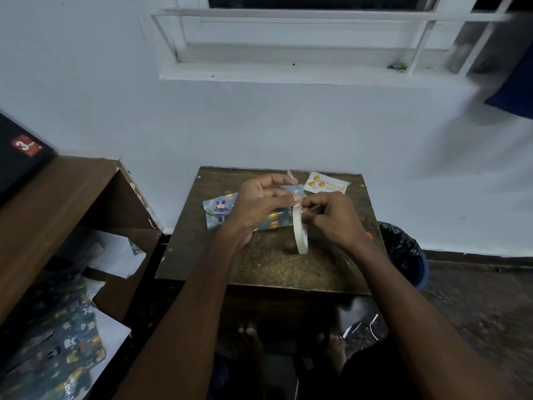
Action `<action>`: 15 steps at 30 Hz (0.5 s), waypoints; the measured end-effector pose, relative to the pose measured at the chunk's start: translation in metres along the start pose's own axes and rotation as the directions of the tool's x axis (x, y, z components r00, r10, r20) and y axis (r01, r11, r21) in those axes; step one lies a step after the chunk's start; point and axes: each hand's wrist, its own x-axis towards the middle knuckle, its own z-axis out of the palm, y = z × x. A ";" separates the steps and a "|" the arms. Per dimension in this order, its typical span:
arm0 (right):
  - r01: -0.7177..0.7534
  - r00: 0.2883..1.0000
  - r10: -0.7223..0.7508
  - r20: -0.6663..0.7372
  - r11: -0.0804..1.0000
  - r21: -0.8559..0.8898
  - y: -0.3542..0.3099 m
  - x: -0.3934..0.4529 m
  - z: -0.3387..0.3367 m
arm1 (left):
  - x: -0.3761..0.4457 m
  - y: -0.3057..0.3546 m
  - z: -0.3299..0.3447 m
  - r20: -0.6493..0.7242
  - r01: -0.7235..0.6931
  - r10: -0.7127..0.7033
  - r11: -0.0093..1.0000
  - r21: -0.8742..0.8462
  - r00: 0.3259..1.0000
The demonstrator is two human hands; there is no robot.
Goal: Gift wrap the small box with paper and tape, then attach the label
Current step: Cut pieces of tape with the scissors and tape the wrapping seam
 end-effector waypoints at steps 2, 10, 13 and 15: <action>0.043 0.999 -0.043 0.004 0.998 -0.048 0.000 -0.004 0.000 | -0.005 0.001 0.009 0.017 -0.007 0.007 1.000 0.014 1.000; -0.065 0.997 0.073 0.040 0.983 -0.174 0.012 -0.019 -0.036 | -0.024 -0.002 0.029 -0.032 -0.059 0.062 0.995 0.083 0.998; -0.184 0.983 0.164 -0.085 0.879 -0.440 0.027 -0.025 -0.055 | -0.031 -0.003 0.034 -0.060 -0.104 0.111 0.988 0.112 0.992; -0.238 0.971 0.218 -0.098 0.846 -0.476 0.031 -0.031 -0.061 | -0.034 -0.004 0.039 -0.058 -0.128 0.138 0.980 0.152 0.989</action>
